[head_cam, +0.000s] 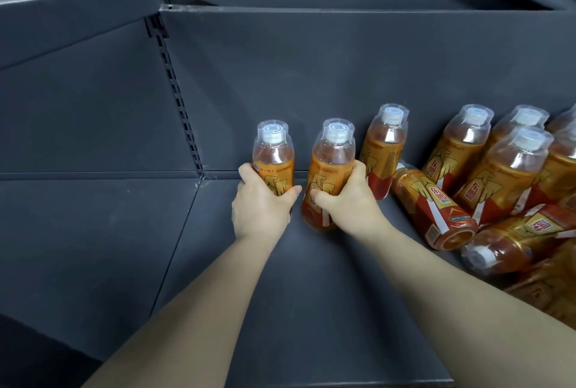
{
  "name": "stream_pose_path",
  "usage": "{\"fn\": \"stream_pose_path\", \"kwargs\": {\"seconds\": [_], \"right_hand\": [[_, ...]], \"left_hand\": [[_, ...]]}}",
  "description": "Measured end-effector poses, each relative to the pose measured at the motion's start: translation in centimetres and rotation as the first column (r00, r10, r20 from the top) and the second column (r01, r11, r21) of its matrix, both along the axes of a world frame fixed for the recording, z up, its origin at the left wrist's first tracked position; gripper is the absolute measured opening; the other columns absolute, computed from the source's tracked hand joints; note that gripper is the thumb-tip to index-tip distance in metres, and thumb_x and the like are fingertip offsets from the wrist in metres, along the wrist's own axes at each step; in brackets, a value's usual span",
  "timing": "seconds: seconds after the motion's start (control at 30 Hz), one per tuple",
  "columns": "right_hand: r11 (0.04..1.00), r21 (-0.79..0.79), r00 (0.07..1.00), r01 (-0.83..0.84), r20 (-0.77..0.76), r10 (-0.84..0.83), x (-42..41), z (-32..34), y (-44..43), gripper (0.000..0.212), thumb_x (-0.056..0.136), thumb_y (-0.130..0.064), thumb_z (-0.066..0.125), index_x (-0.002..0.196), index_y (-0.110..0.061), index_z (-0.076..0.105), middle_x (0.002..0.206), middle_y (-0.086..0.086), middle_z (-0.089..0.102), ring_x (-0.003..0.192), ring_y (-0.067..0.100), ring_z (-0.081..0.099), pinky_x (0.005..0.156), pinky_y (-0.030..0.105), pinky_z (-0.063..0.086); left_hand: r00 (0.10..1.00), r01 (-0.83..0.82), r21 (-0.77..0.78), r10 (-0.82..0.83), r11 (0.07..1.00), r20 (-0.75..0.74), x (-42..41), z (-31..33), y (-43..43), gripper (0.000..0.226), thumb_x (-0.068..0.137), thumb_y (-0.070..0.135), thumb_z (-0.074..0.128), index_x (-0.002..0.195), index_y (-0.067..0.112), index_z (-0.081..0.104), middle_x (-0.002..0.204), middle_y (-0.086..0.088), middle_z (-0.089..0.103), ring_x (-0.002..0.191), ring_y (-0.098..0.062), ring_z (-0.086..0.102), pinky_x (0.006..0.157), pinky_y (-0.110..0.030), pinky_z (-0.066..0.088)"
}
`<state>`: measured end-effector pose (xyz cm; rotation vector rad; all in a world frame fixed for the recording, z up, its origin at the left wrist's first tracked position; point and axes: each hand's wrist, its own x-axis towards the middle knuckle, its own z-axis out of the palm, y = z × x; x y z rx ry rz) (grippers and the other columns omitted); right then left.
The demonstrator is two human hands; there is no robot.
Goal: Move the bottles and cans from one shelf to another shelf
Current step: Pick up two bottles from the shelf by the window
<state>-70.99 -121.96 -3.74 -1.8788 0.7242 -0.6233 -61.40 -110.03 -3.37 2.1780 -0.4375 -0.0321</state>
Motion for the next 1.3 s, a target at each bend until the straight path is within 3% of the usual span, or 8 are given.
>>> {"fn": "stream_pose_path", "kwargs": {"seconds": [0.13,0.27,0.37,0.63,0.8,0.9,1.1,1.3], "right_hand": [[0.999,0.024,0.999,-0.041,-0.030,0.042,-1.0,-0.2,0.9,0.070,0.085,-0.018,0.076,0.136,-0.025,0.028,0.107,-0.019,0.048,0.098,0.000,0.055,0.068,0.009,0.042],[0.999,0.009,0.996,-0.046,-0.073,0.047,-1.2,0.0,0.9,0.068,0.083,-0.024,0.078,0.135,-0.028,0.034,0.128,-0.002,0.043,0.116,0.013,0.050,0.089,0.025,0.045],[0.999,-0.015,0.997,-0.036,-0.068,0.035,-1.5,-0.2,1.0,0.065,0.083,-0.027,0.079,0.133,-0.031,0.036,0.130,-0.001,0.040,0.116,0.013,0.048,0.092,0.029,0.044],[0.998,0.050,0.999,-0.040,-0.025,0.042,-2.4,-0.7,1.3,0.074,0.088,-0.021,0.073,0.145,-0.027,0.026,0.130,-0.010,0.051,0.111,0.006,0.055,0.094,0.023,0.044],[0.990,-0.051,0.991,0.132,-0.007,-0.132,-0.9,-1.0,2.9,0.090,0.073,-0.048,0.085,0.141,-0.026,0.031,0.131,-0.009,0.049,0.119,0.011,0.051,0.097,0.032,0.050],[0.977,-0.046,0.978,0.210,0.004,-0.210,-0.2,-0.7,3.6,0.081,0.078,-0.041,0.083,0.139,-0.023,0.033,0.121,-0.010,0.047,0.110,0.010,0.049,0.088,0.024,0.044],[0.980,-0.041,0.981,0.193,-0.024,-0.194,-1.6,-0.3,3.9,0.074,0.083,-0.036,0.080,0.139,-0.025,0.033,0.119,-0.010,0.051,0.106,0.010,0.051,0.087,0.026,0.044],[0.979,-0.050,0.979,0.200,-0.034,-0.202,-4.6,0.5,5.4,0.078,0.084,-0.035,0.078,0.143,-0.024,0.028,0.123,-0.009,0.051,0.111,0.012,0.052,0.089,0.027,0.045]], "left_hand": [[1.000,-0.016,0.015,0.016,1.000,-0.011,-0.6,-0.1,1.2,0.076,0.073,0.050,0.083,0.122,0.017,0.035,0.110,-0.004,0.055,0.104,-0.030,0.060,0.074,-0.035,0.044],[0.999,0.006,0.025,-0.005,1.000,-0.032,-0.6,-0.1,1.4,0.091,0.071,0.052,0.084,0.135,0.018,0.030,0.127,-0.008,0.053,0.113,-0.034,0.058,0.085,-0.045,0.051],[0.999,0.040,0.020,-0.040,0.999,-0.035,-0.5,-0.1,1.6,0.095,0.072,0.051,0.084,0.141,0.019,0.027,0.134,-0.008,0.050,0.118,-0.035,0.056,0.092,-0.048,0.050],[0.997,0.062,-0.019,-0.063,0.998,-0.045,-0.7,-0.7,1.8,0.082,0.078,0.044,0.081,0.138,0.020,0.030,0.129,-0.005,0.054,0.114,-0.031,0.058,0.090,-0.044,0.049],[0.997,0.054,-0.029,-0.055,0.998,-0.046,-0.7,-0.8,1.6,0.086,0.078,0.044,0.081,0.140,0.020,0.028,0.129,-0.006,0.054,0.115,-0.031,0.058,0.093,-0.046,0.052],[0.998,0.047,-0.030,-0.048,0.998,-0.050,-0.7,-0.8,1.3,0.084,0.079,0.042,0.081,0.140,0.019,0.028,0.128,-0.006,0.054,0.116,-0.031,0.057,0.092,-0.044,0.052],[0.998,0.035,-0.051,-0.037,0.998,-0.047,-1.4,-0.4,2.2,0.071,0.082,0.041,0.079,0.130,0.015,0.035,0.099,0.005,0.050,0.088,-0.020,0.050,0.079,-0.031,0.041],[0.996,0.084,-0.014,-0.084,0.996,-0.028,-3.5,0.0,3.7,0.073,0.079,0.047,0.079,0.129,0.018,0.034,0.112,-0.003,0.060,0.108,-0.032,0.060,0.088,-0.042,0.050]]}}
